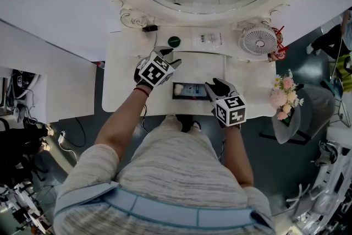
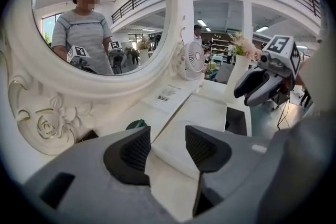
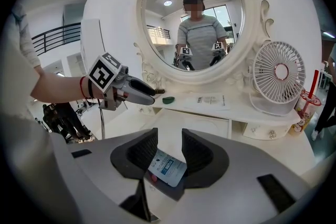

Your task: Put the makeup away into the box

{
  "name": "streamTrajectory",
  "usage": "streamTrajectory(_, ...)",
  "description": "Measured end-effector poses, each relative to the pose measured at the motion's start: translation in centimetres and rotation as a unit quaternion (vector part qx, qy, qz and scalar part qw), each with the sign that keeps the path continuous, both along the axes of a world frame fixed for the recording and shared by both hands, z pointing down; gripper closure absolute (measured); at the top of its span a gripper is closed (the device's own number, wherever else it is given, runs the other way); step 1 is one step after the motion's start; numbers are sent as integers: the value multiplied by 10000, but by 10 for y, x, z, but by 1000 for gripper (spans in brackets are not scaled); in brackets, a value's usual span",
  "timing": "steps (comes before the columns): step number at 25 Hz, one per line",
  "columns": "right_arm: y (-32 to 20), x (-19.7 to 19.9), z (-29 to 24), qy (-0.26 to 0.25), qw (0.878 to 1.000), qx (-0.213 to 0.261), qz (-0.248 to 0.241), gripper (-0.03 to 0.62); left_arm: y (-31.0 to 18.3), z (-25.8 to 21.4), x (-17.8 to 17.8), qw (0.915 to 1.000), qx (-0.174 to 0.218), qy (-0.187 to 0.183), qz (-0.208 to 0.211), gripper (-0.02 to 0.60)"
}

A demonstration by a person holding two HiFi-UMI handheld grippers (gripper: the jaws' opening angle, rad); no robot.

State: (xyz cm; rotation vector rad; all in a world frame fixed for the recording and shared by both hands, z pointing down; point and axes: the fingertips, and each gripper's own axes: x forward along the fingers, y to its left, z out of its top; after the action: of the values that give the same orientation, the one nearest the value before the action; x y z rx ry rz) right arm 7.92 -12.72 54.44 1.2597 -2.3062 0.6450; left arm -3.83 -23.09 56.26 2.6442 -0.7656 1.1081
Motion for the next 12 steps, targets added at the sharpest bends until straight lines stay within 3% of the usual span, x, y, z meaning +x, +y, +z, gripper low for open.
streamTrajectory(12,-15,1,8,-69,9998,-107,123,471,-60,19,-8,9988,75,-473,-77,374)
